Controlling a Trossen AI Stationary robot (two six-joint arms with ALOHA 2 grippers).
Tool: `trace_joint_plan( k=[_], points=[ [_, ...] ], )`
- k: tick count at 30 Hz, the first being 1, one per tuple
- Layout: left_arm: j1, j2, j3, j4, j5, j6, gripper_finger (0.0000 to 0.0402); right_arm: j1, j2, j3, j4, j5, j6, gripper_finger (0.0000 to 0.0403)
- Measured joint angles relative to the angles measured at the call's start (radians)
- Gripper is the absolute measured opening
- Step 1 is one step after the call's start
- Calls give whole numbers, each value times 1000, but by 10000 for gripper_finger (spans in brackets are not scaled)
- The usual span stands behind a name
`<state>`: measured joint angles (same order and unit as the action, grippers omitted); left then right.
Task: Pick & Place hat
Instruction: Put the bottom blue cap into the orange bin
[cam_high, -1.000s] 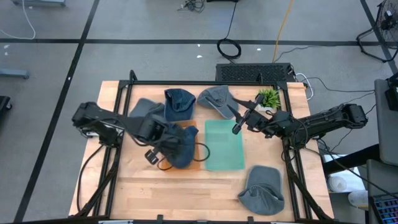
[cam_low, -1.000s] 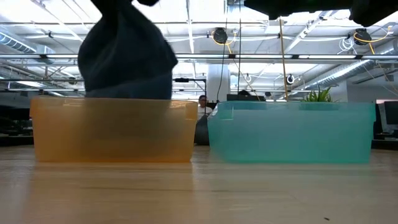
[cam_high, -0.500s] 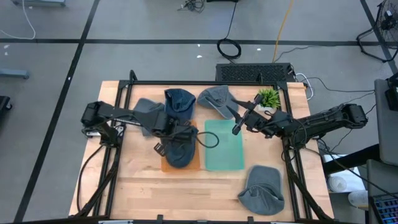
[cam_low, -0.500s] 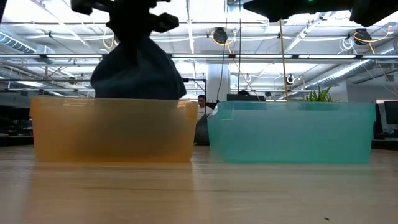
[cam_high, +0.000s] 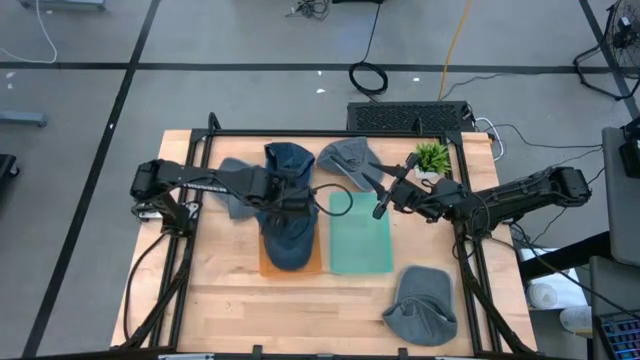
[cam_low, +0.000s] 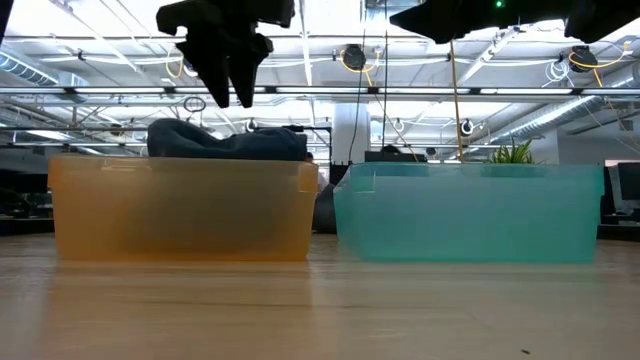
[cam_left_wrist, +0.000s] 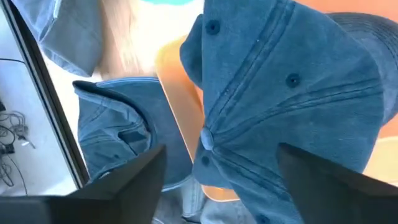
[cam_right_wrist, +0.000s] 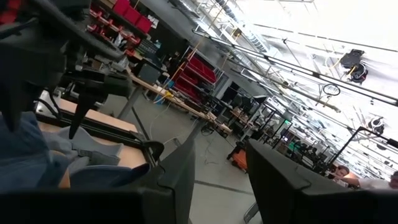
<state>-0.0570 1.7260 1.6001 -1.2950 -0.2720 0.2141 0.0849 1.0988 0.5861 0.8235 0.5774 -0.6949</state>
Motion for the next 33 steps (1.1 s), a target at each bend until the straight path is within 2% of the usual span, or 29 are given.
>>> trace_joint_plan(
  k=[3, 7, 14, 19, 26, 33],
  points=[
    [-4, -3, 0, -11, 1, -11, 350, 0, 0, 0, 1, 1, 0, 130],
    [-11, -8, 0, -14, 29, -77, 381, 0, 0, 0, 0, 1, 2, 130],
    [-11, -7, 0, -13, 159, -150, 374, 0, 0, 0, -6, 1, 3, 130],
    [-11, -7, 0, -13, 204, -157, 333, 0, 0, 0, -6, 1, 3, 130],
    [-11, -8, -39, 22, 218, -180, 233, 0, 0, 0, -6, -1, 3, 130],
    [-3, -7, -153, 83, 136, -189, 129, 0, 0, 0, -6, -2, 3, 130]
  ],
)
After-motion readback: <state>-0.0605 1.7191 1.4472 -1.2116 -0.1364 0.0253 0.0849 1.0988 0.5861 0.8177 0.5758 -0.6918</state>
